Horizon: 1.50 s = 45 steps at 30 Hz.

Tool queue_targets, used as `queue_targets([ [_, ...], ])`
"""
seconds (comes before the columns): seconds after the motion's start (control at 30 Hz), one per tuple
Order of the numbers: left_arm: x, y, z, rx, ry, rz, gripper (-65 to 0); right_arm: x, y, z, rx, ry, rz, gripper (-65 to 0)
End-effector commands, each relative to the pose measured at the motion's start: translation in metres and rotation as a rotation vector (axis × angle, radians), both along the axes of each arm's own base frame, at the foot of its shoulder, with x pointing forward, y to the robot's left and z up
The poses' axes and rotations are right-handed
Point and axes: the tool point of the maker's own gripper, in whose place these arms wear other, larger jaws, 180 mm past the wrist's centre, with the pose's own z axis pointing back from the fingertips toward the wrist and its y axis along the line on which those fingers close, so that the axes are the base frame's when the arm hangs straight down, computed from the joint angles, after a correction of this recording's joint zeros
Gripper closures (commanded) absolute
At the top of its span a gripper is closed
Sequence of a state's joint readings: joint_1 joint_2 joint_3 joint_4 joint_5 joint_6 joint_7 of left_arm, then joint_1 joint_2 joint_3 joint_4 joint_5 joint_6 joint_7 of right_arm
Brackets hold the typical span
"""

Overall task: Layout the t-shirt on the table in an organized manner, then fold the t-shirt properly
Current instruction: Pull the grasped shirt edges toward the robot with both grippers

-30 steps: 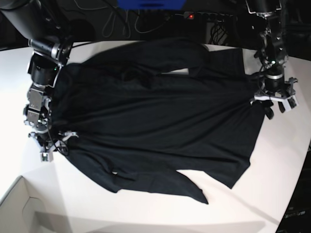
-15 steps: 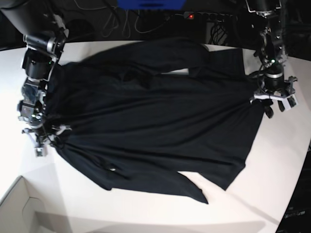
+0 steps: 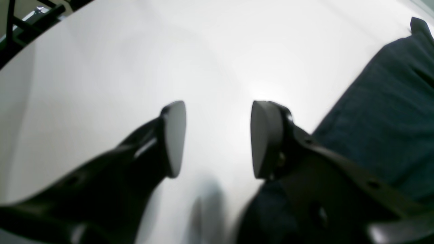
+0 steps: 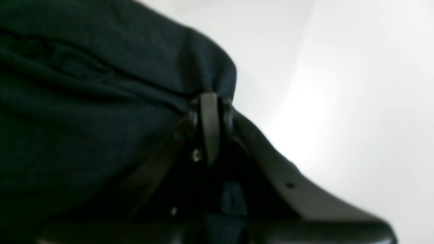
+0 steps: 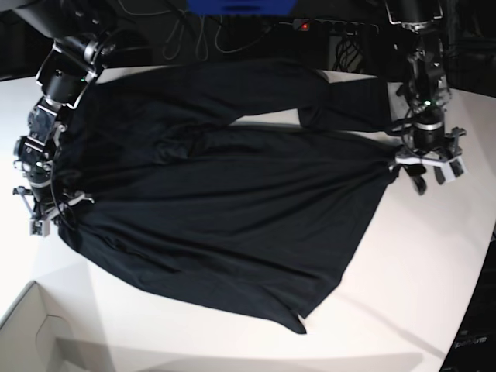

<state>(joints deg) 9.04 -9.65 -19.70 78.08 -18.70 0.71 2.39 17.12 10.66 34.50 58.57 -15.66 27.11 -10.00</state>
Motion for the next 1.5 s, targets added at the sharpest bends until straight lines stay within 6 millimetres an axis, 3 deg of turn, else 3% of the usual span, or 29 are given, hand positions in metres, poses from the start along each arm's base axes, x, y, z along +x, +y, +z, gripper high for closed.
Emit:
queue_targets([
  [0.0, 0.010, -0.008, 0.015, 0.009, -0.054, -0.028, -29.8, 0.013, -0.011, 0.027, -0.026, -0.077, -0.004, 0.0],
  [0.07, 0.010, -0.022, 0.010, -0.002, -0.044, -0.060, -29.9, 0.012, -0.011, 0.026, -0.027, -0.075, -0.004, -4.6],
  [0.2, 0.013, -0.050, 0.002, -0.016, -0.026, -0.133, -29.9, 0.012, -0.013, 0.028, -0.031, -0.076, -0.004, -23.3],
  [0.27, 0.011, -0.056, -0.001, -0.021, -0.016, -0.146, -29.9, 0.011, -0.015, 0.028, -0.031, -0.077, -0.008, -31.1],
  [0.37, 0.006, -0.055, -0.005, -0.021, -0.003, -0.141, -29.9, 0.003, -0.024, 0.031, -0.057, -0.075, -0.014, -37.3],
  [0.47, 0.005, -0.055, -0.009, -0.021, 0.006, -0.143, -29.9, -0.004, -0.024, 0.042, -0.098, -0.093, -0.006, -38.3],
  [0.6, -0.004, -0.053, -0.022, -0.023, 0.043, -0.138, -29.9, -0.012, -0.011, 0.056, -0.126, -0.136, 0.004, -38.3],
  [0.73, -0.008, -0.050, -0.032, -0.028, 0.070, -0.130, -29.9, -0.038, 0.007, 0.055, -0.160, -0.132, 0.028, -38.3],
  [0.87, -0.006, -0.048, -0.028, -0.020, 0.058, -0.130, -29.9, -0.067, 0.029, 0.042, -0.148, -0.106, 0.036, -38.2],
  [1.1, 0.009, -0.056, 0.012, -0.005, -0.046, -0.154, -29.9, -0.117, 0.046, 0.000, -0.106, 0.012, 0.039, -38.1],
  [1.27, 0.021, -0.066, 0.037, -0.006, -0.115, -0.174, -29.9, -0.117, 0.033, -0.029, -0.070, 0.080, 0.029, -38.1],
  [1.33, 0.034, -0.085, 0.045, -0.027, -0.145, -0.206, -29.9, -0.114, 0.028, -0.033, -0.070, 0.089, 0.027, -38.1],
  [1.4, 0.043, -0.104, 0.044, -0.043, -0.148, -0.242, -29.9, -0.113, 0.022, -0.032, -0.078, 0.095, 0.026, -38.1],
  [1.47, 0.050, -0.118, 0.027, -0.058, -0.108, -0.272, -29.9, -0.113, 0.022, -0.032, -0.080, 0.096, 0.027, -38.1],
])
